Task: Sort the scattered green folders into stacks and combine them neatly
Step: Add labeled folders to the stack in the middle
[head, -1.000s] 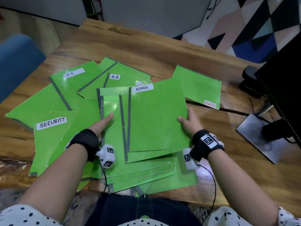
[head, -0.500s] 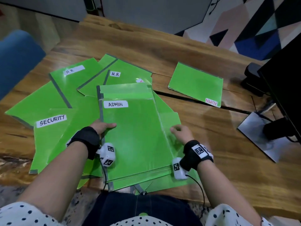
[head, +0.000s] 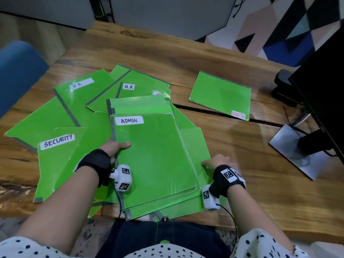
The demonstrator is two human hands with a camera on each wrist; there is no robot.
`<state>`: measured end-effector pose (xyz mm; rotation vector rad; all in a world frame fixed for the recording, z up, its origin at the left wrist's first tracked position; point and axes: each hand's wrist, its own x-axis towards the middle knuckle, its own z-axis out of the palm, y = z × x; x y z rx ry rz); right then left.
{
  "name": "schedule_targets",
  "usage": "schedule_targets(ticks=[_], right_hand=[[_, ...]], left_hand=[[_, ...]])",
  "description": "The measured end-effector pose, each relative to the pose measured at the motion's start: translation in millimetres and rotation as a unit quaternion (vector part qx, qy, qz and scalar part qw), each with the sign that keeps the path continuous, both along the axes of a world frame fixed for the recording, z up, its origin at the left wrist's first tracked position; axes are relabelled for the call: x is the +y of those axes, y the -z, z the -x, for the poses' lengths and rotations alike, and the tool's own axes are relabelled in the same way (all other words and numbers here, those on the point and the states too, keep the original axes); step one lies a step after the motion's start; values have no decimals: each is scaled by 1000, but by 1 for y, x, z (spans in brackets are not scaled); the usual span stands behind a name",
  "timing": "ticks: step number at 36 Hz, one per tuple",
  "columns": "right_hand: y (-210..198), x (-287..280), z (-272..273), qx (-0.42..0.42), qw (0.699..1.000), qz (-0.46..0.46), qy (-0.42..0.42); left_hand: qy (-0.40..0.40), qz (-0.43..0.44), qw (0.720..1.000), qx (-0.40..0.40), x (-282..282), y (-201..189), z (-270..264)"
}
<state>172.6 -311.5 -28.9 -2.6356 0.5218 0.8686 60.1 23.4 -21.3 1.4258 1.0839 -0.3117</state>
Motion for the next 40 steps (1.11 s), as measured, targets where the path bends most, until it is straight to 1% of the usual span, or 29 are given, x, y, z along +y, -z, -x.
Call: schedule_targets(ticks=[2, 5, 8, 12, 14, 16, 17, 19, 20, 22, 25, 27, 29, 30, 32, 34, 36, 37, 39, 40], right_hand=[[-1, -3, -2, 6, 999, -32, 3], [-3, -10, -4, -23, 997, -66, 27], [-8, -15, -5, -8, 997, -75, 6], [-16, -17, -2, 46, 991, -123, -1], [-18, -18, -5, 45, 991, -122, -30], [-26, -20, -7, 23, 993, -112, -41], [-30, -21, -10, -3, 992, -118, -36], [-44, -24, -17, -84, 989, -121, -22], [-56, -23, -23, -124, 987, -101, -28], [-83, -22, -37, -201, 977, -27, -68], [-137, -11, -53, -299, 943, 65, -130], [-170, -4, -58, -363, 917, 85, -140], [-201, 0, -59, -429, 890, 72, -136], [-212, 1, -60, -456, 879, 51, -130], [-225, 1, -63, -478, 870, -26, -122], [-214, 1, -74, -462, 870, -134, -109], [-188, 6, -81, -403, 881, -230, -88], [-169, 11, -79, -351, 899, -246, -86], [-129, 22, -64, -236, 939, -231, -96], [-108, 27, -55, -187, 950, -229, -99]], left_hand=[[-13, 17, 1000, -12, 2, 3, 1], [-32, 21, 999, -24, 0, 1, 2], [-47, 14, 998, -27, -6, -3, 3], [-40, 12, 999, -16, -5, 3, 5], [-42, 10, 999, -15, 3, 13, 3], [-45, 10, 999, -8, 3, 5, 3], [-44, 7, 999, -3, 0, -4, 3], [-40, -11, 999, 11, -3, -14, 3], [-41, -22, 999, 12, -3, -20, 3], [-44, -41, 998, 3, -3, -34, 7], [-60, -60, 996, 2, 1, -44, 10], [-65, -66, 996, 8, 2, -52, 15], [-54, -82, 995, 11, 8, -54, 21], [-49, -91, 995, 9, 9, -57, 25], [-64, -97, 993, -7, 15, -59, 36], [-78, -100, 992, -18, 23, -54, 44], [-79, -117, 990, 10, 28, -45, 47], [-80, -122, 989, 24, 31, -39, 49], [-83, -108, 990, 30, 33, -31, 50], [-83, -97, 991, 32, 34, -29, 50]])
